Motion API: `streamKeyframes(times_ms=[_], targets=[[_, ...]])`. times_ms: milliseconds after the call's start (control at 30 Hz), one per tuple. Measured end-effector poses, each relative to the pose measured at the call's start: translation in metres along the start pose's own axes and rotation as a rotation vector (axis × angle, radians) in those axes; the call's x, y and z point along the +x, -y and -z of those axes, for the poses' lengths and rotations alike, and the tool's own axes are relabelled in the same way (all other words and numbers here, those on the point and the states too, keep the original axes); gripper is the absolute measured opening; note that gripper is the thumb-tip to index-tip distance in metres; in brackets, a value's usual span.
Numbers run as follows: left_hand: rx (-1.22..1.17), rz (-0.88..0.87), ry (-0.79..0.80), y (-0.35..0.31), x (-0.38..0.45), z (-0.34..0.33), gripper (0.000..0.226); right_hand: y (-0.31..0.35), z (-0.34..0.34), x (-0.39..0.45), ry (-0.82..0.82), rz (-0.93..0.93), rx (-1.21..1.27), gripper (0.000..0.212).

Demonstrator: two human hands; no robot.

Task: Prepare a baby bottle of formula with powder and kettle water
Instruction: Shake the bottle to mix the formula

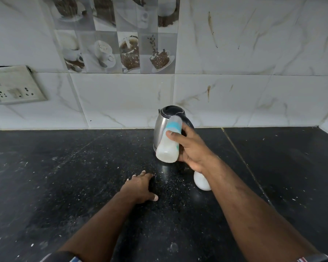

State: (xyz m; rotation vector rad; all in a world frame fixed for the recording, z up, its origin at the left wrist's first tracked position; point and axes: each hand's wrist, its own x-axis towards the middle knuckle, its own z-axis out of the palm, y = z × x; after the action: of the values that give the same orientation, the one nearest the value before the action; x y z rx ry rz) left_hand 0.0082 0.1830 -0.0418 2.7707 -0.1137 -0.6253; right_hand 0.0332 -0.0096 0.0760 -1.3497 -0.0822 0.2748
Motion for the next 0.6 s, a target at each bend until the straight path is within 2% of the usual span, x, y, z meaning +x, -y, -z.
streamKeyframes(times_ms=[100, 167, 200, 233, 300, 333, 433, 467, 567, 600], targets=[[0.054, 0.025, 0.008, -0.002, 0.001, -0.002, 0.103, 0.027, 0.004, 0.010, -0.162, 0.317, -0.085, 0.082], [0.089, 0.036, 0.000, -0.004, 0.003, 0.000, 0.101, 0.033, 0.005, 0.018, -0.296, 0.472, -0.121, 0.084], [0.105, 0.041, 0.001, -0.006, 0.004, 0.001, 0.101, 0.029, 0.002, 0.018, -0.321, 0.492, -0.219, 0.083], [0.117, 0.047, 0.005, -0.007, 0.005, 0.002, 0.101, 0.021, -0.002, 0.017, -0.276, 0.472, -0.350, 0.081], [0.137, 0.054, 0.017, -0.009, 0.007, 0.003, 0.102, 0.003, -0.005, 0.017, -0.087, 0.387, -0.504, 0.083], [0.144, 0.055, 0.017, -0.009, 0.009, 0.003, 0.102, 0.002, -0.004, 0.018, -0.069, 0.392, -0.494, 0.084], [0.153, 0.059, 0.017, -0.009, 0.013, 0.003, 0.102, 0.011, -0.003, 0.028, -0.301, 0.495, -0.267, 0.086], [0.157, 0.061, 0.019, -0.010, 0.013, 0.002, 0.102, 0.008, -0.003, 0.027, -0.317, 0.485, -0.255, 0.085], [0.178, 0.060, 0.011, -0.010, 0.013, 0.002, 0.102, -0.017, -0.003, 0.020, -0.112, 0.369, -0.401, 0.081], [0.177, 0.060, 0.004, -0.010, 0.013, 0.003, 0.102, -0.016, -0.002, 0.021, -0.123, 0.382, -0.380, 0.080]])
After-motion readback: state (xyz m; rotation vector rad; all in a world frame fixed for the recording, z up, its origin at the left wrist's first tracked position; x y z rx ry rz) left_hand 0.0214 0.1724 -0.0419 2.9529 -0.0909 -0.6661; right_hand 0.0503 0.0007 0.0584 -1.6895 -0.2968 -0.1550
